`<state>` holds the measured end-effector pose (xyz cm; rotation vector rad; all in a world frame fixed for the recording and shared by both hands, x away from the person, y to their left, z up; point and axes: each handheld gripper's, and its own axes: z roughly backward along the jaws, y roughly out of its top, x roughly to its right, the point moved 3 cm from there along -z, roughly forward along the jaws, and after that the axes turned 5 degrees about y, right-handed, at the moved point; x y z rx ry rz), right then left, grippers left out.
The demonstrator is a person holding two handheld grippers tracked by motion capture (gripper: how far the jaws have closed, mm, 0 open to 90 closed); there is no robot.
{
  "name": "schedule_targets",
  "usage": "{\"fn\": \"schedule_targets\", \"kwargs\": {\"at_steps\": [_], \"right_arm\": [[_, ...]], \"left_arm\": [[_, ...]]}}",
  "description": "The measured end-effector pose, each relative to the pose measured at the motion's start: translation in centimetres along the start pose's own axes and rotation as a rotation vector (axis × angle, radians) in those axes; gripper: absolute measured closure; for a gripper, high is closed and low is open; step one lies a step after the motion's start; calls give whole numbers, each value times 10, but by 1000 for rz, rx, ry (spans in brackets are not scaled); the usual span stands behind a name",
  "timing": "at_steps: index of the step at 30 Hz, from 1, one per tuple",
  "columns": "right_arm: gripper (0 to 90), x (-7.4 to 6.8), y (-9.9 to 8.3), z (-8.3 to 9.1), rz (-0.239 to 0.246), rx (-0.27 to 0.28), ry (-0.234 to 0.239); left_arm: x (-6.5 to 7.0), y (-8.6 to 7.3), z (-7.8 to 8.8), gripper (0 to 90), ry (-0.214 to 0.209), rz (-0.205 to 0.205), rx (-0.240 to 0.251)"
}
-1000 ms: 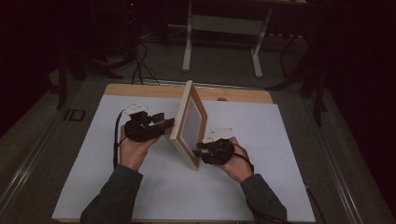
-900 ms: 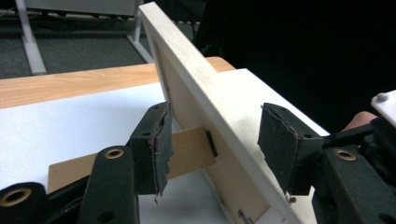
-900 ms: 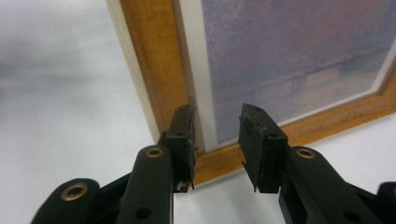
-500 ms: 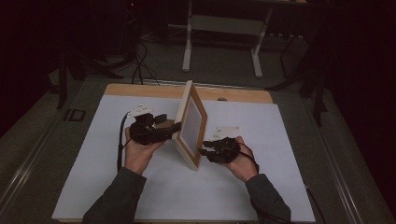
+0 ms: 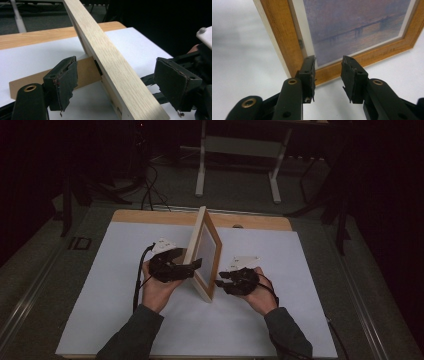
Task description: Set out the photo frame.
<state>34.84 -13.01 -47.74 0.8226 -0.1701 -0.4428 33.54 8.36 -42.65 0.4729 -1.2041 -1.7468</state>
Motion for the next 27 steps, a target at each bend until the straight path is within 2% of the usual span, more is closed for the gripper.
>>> {"fn": "schedule_targets", "kwargs": {"at_steps": [2,4,6,13,16,27], "right_arm": [[625,1,0,0,-1,1,-1],[624,2,-1,2,-6,6,-3],[624,3,-2,3,-11,6,-3],[622,5,-2,6,-21,22,-6],[619,5,-3,8,-23,24,-9],[615,8,-5,11,-41,44,-19]], "left_arm": [[1,0,0,248,6,-2,2],[3,-2,-2,283,29,-19,-17],[4,-4,-4,315,41,-8,-34],[5,-5,-4,452,29,7,-34],[7,-4,-3,505,31,-4,-30],[2,-1,-1,580,76,-6,-50]]}}
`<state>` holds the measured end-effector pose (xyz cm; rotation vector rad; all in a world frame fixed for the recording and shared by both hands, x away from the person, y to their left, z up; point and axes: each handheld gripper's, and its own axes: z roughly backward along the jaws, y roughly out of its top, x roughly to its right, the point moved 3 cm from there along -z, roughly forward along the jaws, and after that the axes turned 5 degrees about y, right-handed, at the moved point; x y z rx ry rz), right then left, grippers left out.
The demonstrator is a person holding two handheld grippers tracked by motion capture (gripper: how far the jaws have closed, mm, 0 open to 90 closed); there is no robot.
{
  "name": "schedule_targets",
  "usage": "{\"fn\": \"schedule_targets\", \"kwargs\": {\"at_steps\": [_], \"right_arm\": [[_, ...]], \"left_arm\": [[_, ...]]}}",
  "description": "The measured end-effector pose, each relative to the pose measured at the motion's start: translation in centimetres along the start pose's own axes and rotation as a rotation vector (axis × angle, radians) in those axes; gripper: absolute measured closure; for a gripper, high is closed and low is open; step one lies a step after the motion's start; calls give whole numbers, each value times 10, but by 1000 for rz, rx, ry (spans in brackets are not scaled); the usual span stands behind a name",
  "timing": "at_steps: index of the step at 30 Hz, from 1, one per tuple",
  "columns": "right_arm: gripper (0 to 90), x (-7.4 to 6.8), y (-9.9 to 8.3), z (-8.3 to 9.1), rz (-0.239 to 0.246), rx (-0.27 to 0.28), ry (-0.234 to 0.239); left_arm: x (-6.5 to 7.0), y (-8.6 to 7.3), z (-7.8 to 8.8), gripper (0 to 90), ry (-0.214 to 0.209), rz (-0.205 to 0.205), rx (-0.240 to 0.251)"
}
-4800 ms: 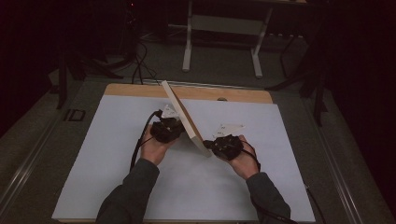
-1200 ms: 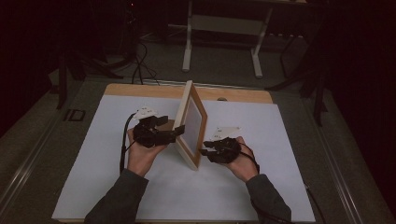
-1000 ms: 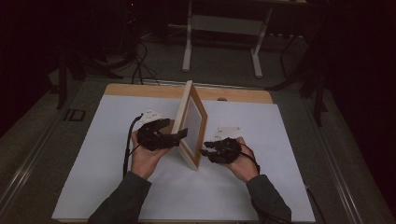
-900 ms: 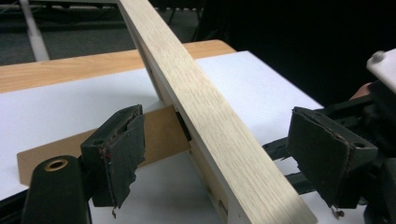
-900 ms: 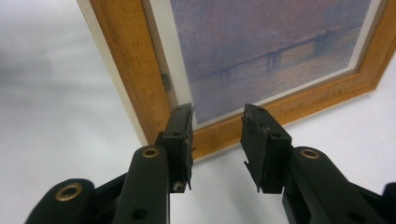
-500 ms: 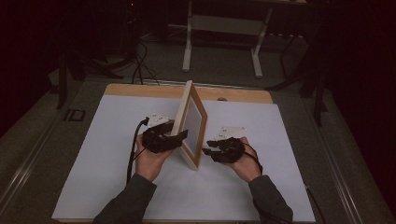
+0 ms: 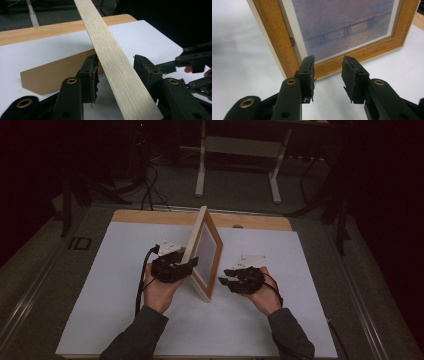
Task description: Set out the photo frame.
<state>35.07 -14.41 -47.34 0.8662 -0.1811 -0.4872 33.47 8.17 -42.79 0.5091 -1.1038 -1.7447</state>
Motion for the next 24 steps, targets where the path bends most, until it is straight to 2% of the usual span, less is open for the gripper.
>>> {"fn": "schedule_targets", "kwargs": {"at_steps": [8,14,24], "right_arm": [[614,3,2,5,-5,13,-10],[613,3,3,5,0,10,-13],[608,7,3,11,-6,16,-25]], "left_arm": [[-8,1,0,622,3,3,-5],[-18,3,0,682,3,26,-3],[-29,4,-2,699,-31,5,1]]}}
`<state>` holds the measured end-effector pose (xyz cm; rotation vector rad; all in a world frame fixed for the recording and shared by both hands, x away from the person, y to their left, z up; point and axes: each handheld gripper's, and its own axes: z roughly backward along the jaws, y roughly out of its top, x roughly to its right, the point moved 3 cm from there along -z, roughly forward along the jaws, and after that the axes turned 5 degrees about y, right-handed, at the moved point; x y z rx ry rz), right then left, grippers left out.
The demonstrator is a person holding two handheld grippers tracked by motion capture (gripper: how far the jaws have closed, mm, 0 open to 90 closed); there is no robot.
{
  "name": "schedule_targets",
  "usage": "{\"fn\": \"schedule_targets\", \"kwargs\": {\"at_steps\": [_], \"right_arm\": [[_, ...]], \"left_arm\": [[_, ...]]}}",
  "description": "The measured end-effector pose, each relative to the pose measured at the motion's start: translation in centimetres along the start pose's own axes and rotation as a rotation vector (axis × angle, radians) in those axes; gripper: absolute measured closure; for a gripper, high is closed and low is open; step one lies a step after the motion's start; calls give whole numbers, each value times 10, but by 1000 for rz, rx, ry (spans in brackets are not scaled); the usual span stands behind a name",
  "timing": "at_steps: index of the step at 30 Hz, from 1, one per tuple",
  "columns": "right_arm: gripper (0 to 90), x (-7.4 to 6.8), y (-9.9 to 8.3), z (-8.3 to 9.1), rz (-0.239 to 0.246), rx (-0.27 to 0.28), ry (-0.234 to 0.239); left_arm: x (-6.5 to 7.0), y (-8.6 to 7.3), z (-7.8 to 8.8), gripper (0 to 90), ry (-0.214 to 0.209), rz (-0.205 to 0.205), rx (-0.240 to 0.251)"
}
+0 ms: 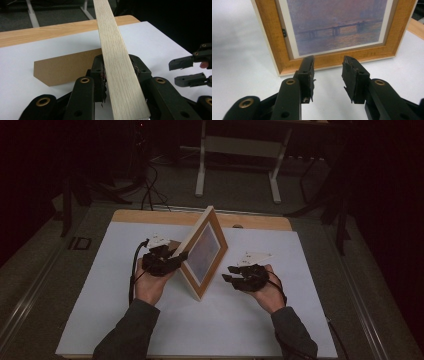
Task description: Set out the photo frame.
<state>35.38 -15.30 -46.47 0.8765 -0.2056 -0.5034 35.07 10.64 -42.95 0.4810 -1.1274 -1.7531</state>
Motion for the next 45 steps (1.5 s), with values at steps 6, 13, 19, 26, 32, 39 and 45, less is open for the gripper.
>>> {"fn": "schedule_targets", "kwargs": {"at_steps": [6,13,19,26,32,39,45], "right_arm": [[606,4,1,5,-5,7,-13],[604,5,-1,5,-5,-2,-16],[603,7,-2,7,-8,0,-21],[602,9,-3,11,-12,4,-31],[598,12,-3,13,-19,9,-39],[592,13,-4,14,-23,14,-43],[590,14,-4,15,-25,18,-48]], "left_arm": [[-7,2,-1,701,-31,-16,-2],[-12,2,-3,703,-83,-34,5],[-13,3,-5,709,-140,-54,7],[-15,4,-6,718,-199,-81,2],[-17,5,-8,717,-215,-98,-8],[-22,7,-10,717,-244,-121,-20],[-25,9,-11,716,-266,-128,-24]]}}
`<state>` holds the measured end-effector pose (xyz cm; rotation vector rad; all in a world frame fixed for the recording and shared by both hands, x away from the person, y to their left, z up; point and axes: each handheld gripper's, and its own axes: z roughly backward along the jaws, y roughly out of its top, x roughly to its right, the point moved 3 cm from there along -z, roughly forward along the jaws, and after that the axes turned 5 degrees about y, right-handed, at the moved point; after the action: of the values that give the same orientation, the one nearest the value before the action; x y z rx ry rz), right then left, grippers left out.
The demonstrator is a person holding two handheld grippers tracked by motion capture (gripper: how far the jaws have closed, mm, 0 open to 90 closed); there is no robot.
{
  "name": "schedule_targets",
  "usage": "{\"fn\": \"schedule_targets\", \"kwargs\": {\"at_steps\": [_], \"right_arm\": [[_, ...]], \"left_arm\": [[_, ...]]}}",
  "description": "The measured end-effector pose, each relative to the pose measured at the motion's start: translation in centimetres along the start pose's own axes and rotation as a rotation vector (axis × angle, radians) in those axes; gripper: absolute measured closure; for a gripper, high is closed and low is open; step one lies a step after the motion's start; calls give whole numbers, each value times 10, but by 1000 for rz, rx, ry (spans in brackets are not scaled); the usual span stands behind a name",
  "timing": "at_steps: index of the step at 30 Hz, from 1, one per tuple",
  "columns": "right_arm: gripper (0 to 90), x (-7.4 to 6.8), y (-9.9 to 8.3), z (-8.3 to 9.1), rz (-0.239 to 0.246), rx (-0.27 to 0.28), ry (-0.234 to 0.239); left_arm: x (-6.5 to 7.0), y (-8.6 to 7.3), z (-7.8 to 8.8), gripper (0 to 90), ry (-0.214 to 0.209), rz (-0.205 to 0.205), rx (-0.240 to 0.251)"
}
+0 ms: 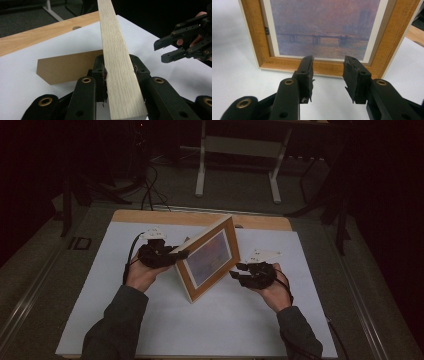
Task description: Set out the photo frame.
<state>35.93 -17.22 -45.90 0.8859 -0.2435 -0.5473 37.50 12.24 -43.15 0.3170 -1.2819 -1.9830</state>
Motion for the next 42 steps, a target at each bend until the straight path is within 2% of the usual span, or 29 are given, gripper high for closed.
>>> {"fn": "schedule_targets", "kwargs": {"at_steps": [6,14,19,23,32,35,38,40,42], "right_arm": [[587,5,3,3,-17,11,-20],[587,11,6,7,-30,26,-39],[578,20,7,13,-53,41,-68],[570,28,9,20,-77,62,-100],[542,49,12,27,-136,90,-148],[521,53,15,25,-146,101,-159],[497,58,19,24,-164,116,-161],[485,60,21,24,-169,119,-160],[485,62,23,24,-170,120,-164]], "left_arm": [[-2,0,-1,717,-27,0,6],[2,3,-6,721,-75,-16,15],[7,5,-11,723,-146,-40,21],[9,5,-12,723,-174,-46,31],[11,4,-12,713,-139,-13,10],[13,2,-12,648,-111,-11,-8],[13,-3,-10,609,-93,11,-3],[12,-7,-9,606,-70,20,-21],[12,-7,-9,606,-70,20,-21]]}}
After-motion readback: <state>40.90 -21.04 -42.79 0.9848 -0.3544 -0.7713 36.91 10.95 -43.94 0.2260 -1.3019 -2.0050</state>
